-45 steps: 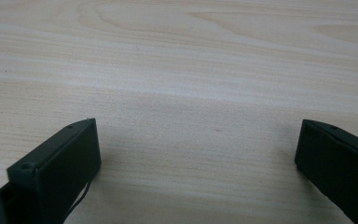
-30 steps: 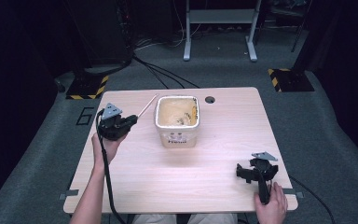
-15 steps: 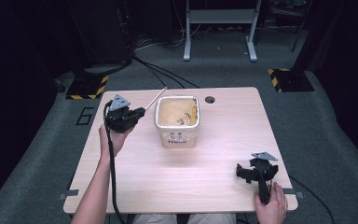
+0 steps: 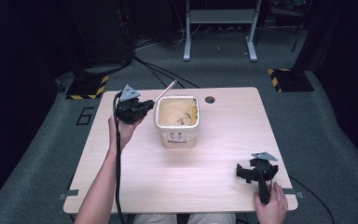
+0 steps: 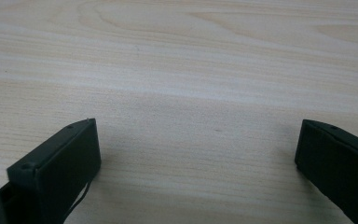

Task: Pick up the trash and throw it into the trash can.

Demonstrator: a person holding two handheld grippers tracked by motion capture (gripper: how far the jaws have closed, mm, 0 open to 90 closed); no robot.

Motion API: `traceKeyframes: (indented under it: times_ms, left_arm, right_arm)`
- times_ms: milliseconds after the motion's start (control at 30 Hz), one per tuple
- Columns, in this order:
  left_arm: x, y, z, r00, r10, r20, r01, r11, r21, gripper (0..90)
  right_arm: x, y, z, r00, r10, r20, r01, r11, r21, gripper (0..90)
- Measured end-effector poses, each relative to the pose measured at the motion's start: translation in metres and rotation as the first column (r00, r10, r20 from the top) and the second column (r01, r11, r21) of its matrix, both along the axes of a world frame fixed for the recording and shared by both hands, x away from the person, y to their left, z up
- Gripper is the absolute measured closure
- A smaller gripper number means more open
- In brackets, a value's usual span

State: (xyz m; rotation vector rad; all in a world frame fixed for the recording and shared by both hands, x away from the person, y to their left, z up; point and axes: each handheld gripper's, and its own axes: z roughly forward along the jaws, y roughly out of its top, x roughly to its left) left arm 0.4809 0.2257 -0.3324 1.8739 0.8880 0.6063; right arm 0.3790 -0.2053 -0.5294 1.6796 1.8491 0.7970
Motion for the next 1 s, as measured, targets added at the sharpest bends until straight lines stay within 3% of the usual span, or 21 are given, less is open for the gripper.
traceKeyframes:
  times_ms: [667, 1000]
  left_arm:
    - [0.024, -0.032, 0.011, 0.9989, -0.045, 0.009, 0.045, 0.9989, -0.009, 85.0]
    - [0.040, -0.053, 0.005, 0.9976, -0.065, -0.024, 0.065, 0.9979, -0.001, 85.0]
  right_arm:
    - [0.000, 0.000, 0.000, 1.0000, 0.002, 0.001, -0.002, 1.000, -0.003, 0.0]
    - [0.000, 0.000, 0.000, 1.0000, 0.003, 0.001, -0.003, 1.000, -0.003, 0.0]
